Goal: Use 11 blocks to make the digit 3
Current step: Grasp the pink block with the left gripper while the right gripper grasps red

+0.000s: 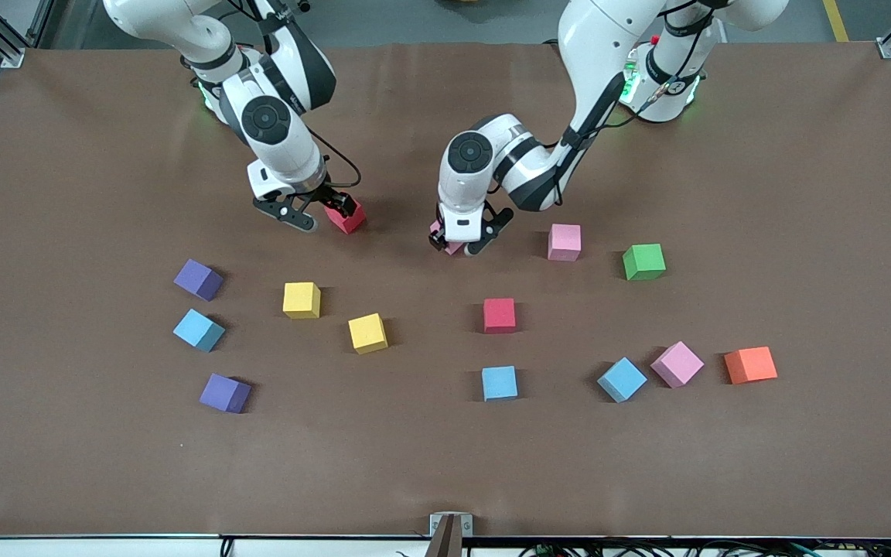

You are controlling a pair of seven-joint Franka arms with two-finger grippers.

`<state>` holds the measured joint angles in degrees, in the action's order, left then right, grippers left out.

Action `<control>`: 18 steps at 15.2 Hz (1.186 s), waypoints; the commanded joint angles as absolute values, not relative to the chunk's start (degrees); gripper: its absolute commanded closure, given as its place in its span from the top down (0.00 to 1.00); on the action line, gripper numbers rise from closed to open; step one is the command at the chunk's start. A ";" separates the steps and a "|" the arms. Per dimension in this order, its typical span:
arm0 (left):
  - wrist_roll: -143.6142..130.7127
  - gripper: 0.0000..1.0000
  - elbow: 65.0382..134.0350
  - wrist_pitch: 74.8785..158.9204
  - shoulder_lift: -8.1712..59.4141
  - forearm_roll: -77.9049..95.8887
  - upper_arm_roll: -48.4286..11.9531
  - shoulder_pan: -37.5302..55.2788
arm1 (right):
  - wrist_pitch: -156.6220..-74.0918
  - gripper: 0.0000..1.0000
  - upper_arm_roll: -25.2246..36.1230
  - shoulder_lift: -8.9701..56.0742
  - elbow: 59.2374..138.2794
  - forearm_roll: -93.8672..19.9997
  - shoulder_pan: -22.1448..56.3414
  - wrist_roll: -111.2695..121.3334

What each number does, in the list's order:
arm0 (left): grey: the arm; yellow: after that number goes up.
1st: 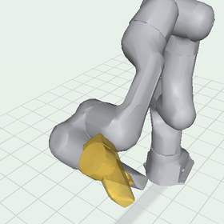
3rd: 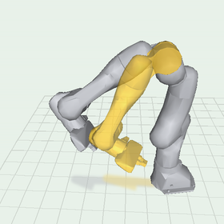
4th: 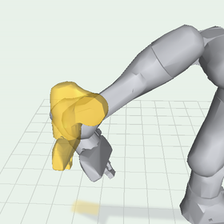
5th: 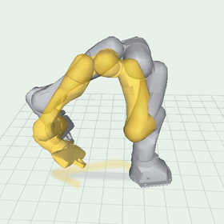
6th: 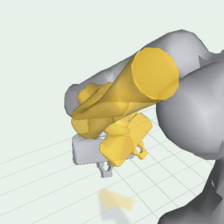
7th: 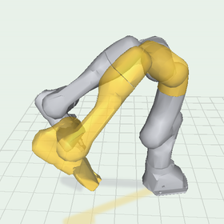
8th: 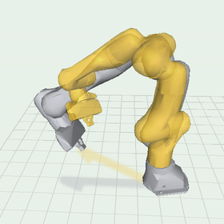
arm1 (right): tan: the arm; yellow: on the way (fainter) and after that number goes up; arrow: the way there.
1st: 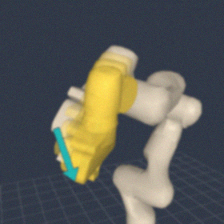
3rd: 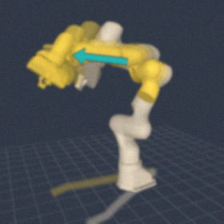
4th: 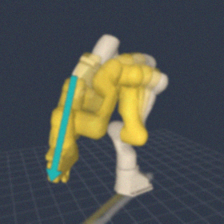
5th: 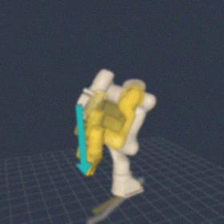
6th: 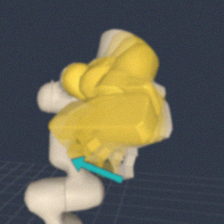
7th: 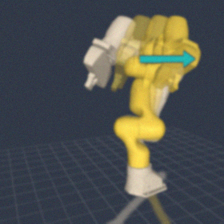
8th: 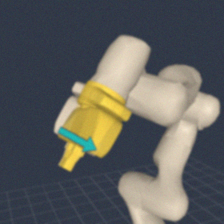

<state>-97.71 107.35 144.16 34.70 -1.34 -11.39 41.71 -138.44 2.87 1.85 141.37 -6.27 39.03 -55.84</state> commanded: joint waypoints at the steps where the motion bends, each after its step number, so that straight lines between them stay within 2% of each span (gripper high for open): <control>1: -95.38 0.27 107.40 145.63 35.77 -5.43 -11.07 42.80 | -144.57 1.00 3.25 1.93 144.93 -9.48 41.57 -56.69; 2: -91.88 0.23 107.66 145.29 35.68 -7.62 -11.07 42.80 | -145.10 1.00 3.34 2.89 144.93 -10.71 42.09 -57.56; 6: -68.95 0.22 107.32 137.91 34.28 -8.00 -11.34 41.92 | -147.65 1.00 3.34 6.32 144.93 -10.90 42.71 -59.77; 10: -57.59 0.23 107.23 137.55 34.54 -8.00 -11.51 41.92 | -150.38 1.00 3.25 10.01 144.93 -10.90 43.33 -59.77; 14: -54.85 0.24 106.96 137.64 34.89 -7.91 -12.39 42.01 | -150.64 0.98 3.34 10.20 144.93 -11.16 43.42 -60.38; 15: -54.76 0.26 106.96 137.64 34.89 -7.91 -12.57 42.01 | -150.64 0.92 3.25 10.20 144.93 -11.25 43.42 -60.47; 18: -55.63 0.26 106.96 137.64 35.24 -7.82 -12.83 42.36 | -150.73 0.54 3.25 10.20 144.93 -12.39 43.42 -60.47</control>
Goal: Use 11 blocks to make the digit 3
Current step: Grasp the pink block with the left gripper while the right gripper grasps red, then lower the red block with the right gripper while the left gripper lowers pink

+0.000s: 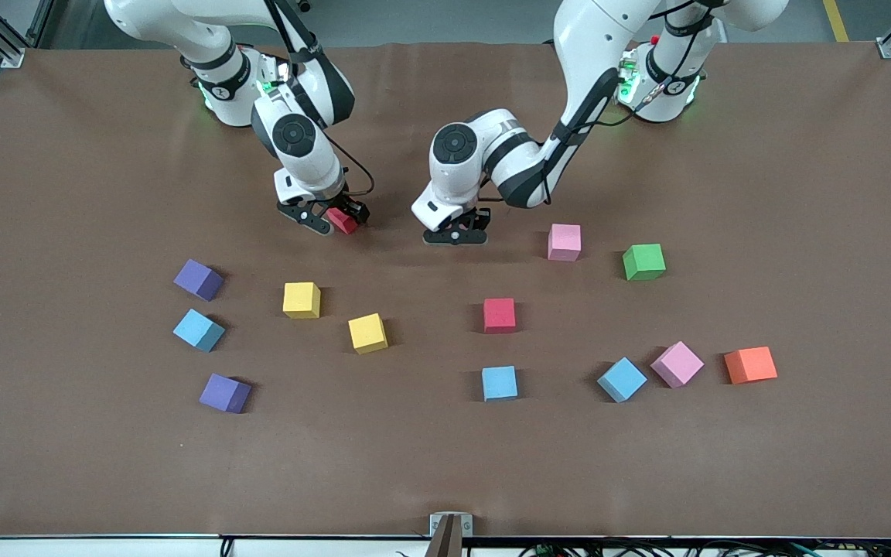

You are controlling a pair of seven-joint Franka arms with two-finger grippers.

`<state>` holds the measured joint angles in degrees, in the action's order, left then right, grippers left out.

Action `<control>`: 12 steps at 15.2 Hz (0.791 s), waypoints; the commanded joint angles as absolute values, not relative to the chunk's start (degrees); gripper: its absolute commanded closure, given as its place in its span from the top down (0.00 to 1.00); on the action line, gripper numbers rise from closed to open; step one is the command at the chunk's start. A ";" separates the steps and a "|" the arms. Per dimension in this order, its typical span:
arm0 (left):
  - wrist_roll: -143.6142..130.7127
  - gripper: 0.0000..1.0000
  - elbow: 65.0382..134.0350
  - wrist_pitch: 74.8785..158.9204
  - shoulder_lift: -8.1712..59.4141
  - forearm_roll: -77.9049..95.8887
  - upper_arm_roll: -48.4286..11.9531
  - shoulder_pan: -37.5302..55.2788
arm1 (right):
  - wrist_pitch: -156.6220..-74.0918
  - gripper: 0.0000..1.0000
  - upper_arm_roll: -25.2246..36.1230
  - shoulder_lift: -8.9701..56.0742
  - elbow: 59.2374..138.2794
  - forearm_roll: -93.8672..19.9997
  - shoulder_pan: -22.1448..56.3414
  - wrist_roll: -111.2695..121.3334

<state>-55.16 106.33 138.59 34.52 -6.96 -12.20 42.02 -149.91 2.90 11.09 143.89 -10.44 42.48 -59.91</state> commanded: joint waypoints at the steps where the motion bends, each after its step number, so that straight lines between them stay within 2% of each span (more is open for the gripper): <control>1: -55.63 0.26 106.96 137.64 35.24 -7.65 -12.83 42.71 | -150.73 0.46 3.25 10.37 144.84 -12.48 43.42 -60.47; 2: -55.63 0.26 107.05 137.64 35.24 -7.47 -12.83 42.89 | -150.65 0.37 3.25 10.55 144.76 -12.74 43.42 -60.47; 4: -55.81 0.26 106.96 137.64 35.24 -7.38 -13.35 42.80 | -150.38 0.32 3.25 10.46 144.41 -12.74 43.33 -60.82; 8: -56.16 0.26 105.56 138.16 35.51 -4.58 -13.62 42.98 | -149.76 0.32 3.34 10.55 141.69 -12.74 42.98 -67.82; 12: -56.16 0.26 105.56 138.25 35.68 -4.48 -13.62 43.33 | -150.29 0.32 3.34 10.72 139.75 -13.09 43.15 -85.92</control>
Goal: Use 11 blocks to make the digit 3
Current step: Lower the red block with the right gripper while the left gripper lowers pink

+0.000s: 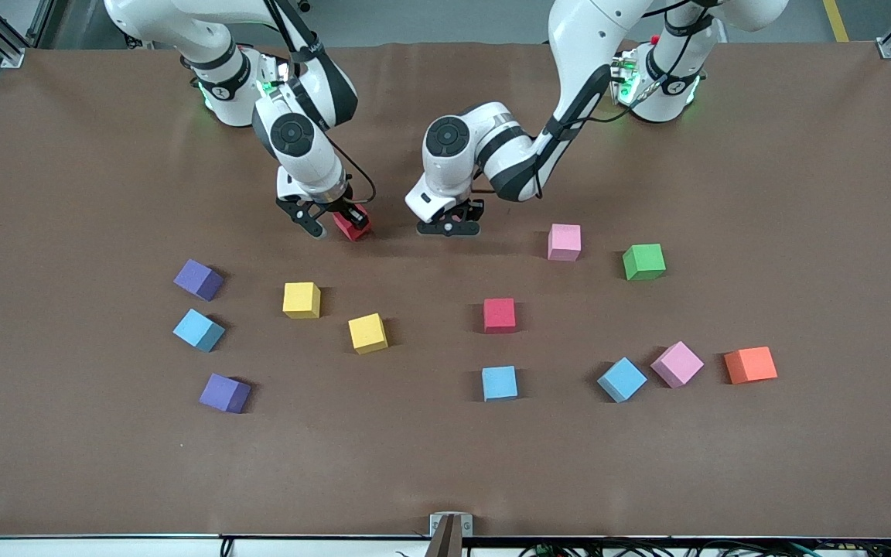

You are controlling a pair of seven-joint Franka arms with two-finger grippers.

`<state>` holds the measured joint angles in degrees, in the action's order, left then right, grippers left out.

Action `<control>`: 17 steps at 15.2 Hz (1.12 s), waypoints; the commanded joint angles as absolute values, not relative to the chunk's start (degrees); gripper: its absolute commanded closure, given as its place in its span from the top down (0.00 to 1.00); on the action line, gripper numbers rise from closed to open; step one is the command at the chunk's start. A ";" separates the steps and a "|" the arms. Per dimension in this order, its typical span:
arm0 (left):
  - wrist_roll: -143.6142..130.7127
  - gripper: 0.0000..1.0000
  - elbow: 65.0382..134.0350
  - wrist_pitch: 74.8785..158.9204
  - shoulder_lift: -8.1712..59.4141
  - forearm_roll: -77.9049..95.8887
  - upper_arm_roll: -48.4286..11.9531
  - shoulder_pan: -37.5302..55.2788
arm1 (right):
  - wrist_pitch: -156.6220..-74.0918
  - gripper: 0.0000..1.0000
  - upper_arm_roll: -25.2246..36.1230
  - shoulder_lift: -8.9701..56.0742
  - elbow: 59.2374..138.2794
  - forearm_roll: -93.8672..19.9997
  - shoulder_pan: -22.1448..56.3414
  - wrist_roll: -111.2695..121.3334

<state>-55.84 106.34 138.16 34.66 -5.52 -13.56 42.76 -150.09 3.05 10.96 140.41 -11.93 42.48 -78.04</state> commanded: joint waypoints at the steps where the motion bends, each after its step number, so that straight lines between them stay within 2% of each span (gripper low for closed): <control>1: -56.25 0.27 105.47 138.51 35.94 -4.48 -13.54 43.33 | -150.38 0.32 3.34 10.81 139.40 -14.49 43.33 -89.79; 3: -56.16 0.28 105.38 139.22 36.30 -4.48 -13.54 43.24 | -150.38 0.33 3.34 11.07 138.87 -17.57 43.68 -96.38; 4: -56.16 0.33 105.29 139.39 36.47 -4.74 -13.54 43.42 | -150.38 0.35 3.34 11.16 138.69 -17.67 44.03 -99.55; 5: -56.25 0.49 105.38 139.57 36.74 -4.92 -13.54 43.42 | -150.38 0.34 3.34 11.60 138.26 -17.67 44.47 -103.41; 6: -56.08 0.78 105.38 139.57 36.74 -5.01 -13.45 43.33 | -150.38 0.32 3.34 12.56 137.90 -17.67 45.26 -107.28; 7: -55.47 1.00 105.38 139.57 36.74 -5.18 -13.45 43.07 | -150.55 0.31 3.34 12.83 137.73 -17.58 45.70 -109.32; 17: -59.68 1.00 106.08 138.69 33.49 -5.01 -13.54 42.80 | -150.47 0.31 3.34 14.23 135.27 -17.58 47.20 -113.55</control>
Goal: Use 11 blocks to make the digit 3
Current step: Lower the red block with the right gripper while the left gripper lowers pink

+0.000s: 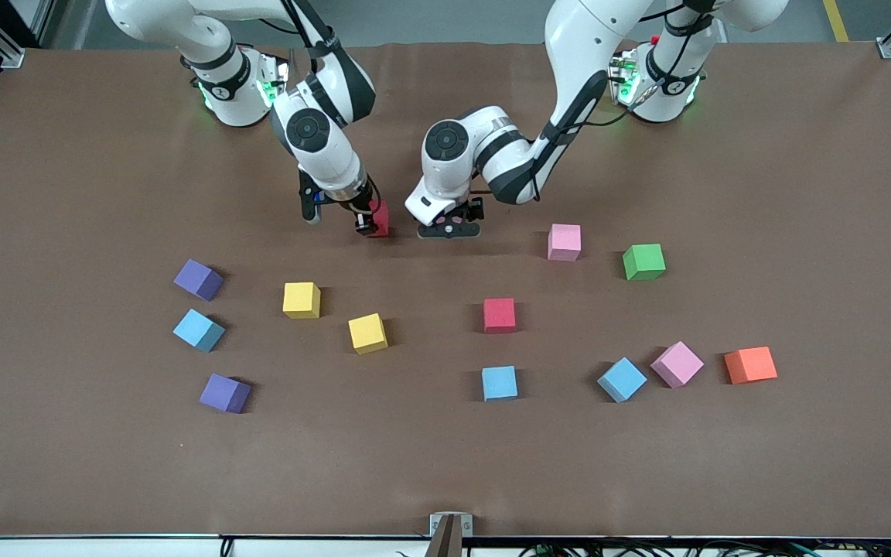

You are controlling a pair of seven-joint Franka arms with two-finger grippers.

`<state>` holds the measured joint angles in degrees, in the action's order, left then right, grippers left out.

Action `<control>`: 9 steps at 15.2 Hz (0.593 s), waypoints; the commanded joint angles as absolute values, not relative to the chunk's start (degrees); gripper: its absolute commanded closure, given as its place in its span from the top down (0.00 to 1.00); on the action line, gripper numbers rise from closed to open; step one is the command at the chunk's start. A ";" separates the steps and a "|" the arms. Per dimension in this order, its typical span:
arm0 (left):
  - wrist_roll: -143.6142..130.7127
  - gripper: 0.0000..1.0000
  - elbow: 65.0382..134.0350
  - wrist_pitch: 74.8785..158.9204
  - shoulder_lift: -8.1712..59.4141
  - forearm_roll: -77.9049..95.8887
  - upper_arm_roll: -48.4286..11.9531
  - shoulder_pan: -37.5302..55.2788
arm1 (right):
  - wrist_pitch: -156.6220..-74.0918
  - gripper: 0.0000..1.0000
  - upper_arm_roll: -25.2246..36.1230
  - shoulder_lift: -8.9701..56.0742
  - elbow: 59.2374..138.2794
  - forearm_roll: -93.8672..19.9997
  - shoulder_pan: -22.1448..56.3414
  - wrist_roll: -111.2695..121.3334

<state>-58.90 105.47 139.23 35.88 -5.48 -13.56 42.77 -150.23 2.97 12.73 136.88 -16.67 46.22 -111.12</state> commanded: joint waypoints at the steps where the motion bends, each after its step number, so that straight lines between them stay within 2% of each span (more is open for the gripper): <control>1: -59.68 1.00 106.35 138.60 32.53 -4.92 -13.54 42.80 | -150.56 0.31 3.34 14.76 135.09 -17.58 47.46 -113.64; 4: -58.45 1.00 106.70 130.29 29.19 -5.10 -13.62 42.98 | -151.95 0.31 3.34 15.99 134.65 -17.58 47.46 -113.73; 9: -58.36 1.00 106.70 127.10 23.30 -4.92 -13.89 41.06 | -151.62 0.31 3.34 18.45 131.85 -17.67 48.69 -116.27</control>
